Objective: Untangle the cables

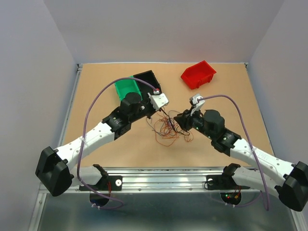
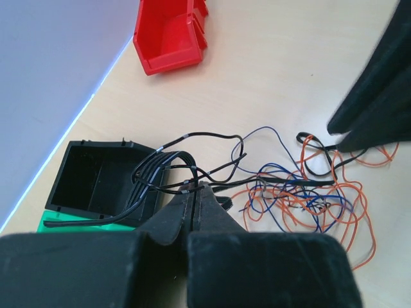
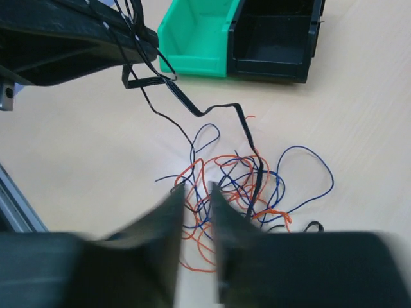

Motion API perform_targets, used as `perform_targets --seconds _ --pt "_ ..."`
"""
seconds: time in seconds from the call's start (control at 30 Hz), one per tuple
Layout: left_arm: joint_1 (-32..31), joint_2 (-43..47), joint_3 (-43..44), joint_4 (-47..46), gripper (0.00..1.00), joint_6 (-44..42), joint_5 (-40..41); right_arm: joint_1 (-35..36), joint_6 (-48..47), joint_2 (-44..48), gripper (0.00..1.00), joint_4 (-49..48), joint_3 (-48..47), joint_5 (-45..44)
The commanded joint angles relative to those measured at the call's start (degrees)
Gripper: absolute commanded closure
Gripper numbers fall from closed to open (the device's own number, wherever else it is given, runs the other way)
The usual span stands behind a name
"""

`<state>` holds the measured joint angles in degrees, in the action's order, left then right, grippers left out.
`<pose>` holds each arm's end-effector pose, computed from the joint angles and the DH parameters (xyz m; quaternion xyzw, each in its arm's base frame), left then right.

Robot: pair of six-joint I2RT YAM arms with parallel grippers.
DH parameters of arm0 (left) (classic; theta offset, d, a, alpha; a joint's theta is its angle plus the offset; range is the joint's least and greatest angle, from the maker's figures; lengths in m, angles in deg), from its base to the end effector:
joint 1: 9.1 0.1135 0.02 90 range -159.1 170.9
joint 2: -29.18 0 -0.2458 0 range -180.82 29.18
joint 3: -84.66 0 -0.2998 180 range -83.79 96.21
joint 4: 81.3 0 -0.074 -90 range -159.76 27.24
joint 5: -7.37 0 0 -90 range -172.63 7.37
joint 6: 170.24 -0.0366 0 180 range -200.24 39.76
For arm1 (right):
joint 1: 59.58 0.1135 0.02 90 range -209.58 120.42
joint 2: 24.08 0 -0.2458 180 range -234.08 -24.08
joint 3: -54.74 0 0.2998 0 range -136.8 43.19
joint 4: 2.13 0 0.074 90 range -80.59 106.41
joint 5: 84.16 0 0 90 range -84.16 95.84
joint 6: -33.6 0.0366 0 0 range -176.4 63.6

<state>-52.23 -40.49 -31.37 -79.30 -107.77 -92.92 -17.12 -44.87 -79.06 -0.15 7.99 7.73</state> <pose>0.2451 -0.2385 0.2995 0.4818 0.5777 -0.1558 0.6402 0.2091 0.1929 0.2523 -0.2147 0.7365 0.3024 0.5657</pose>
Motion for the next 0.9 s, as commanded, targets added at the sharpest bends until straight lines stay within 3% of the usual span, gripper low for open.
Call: perform_targets --seconds 0.0,0.07,0.17,0.33,0.6,0.63,0.67,0.7,0.83,0.87 --pt "0.2 3.0 0.8 -1.7 1.00 0.6 -1.8 0.3 0.5 -0.4 0.57 -5.7 2.0 -0.7" --pt "0.2 3.1 0.8 -1.4 1.00 0.6 -2.7 0.3 -0.4 -0.6 0.42 -10.4 3.6 1.6" --pt "0.2 2.5 1.0 -1.1 1.00 0.6 -2.8 0.3 -1.7 -1.5 0.30 -16.4 4.7 4.9" --pt "0.2 1.7 1.5 -0.1 1.00 0.6 -4.4 0.3 -4.8 -6.4 0.26 -22.2 3.4 8.4" --pt "0.2 1.8 2.1 1.2 1.00 1.0 -6.3 0.3 -7.7 -16.9 0.29 -31.3 0.8 6.9" --pt "0.2 1.7 2.0 1.3 1.00 1.0 -6.5 0.3 -7.7 -17.2 0.31 -32.8 1.3 5.7" --pt "0.2 1.7 2.1 1.4 1.00 1.0 -6.5 0.4 -7.5 -17.4 0.42 -36.4 2.0 4.6" --pt "0.2 1.6 2.1 1.5 1.00 1.0 -6.3 0.3 -7.7 -17.4 0.46 -37.7 2.8 3.5" --pt "0.2 0.7 2.2 2.0 1.00 1.1 -7.3 0.3 -7.8 -17.0 0.50 -39.8 3.8 4.1" --pt "0.2 0.5 2.4 2.2 1.00 1.2 -7.5 0.3 -7.8 -16.6 0.56 -40.9 4.1 4.4"
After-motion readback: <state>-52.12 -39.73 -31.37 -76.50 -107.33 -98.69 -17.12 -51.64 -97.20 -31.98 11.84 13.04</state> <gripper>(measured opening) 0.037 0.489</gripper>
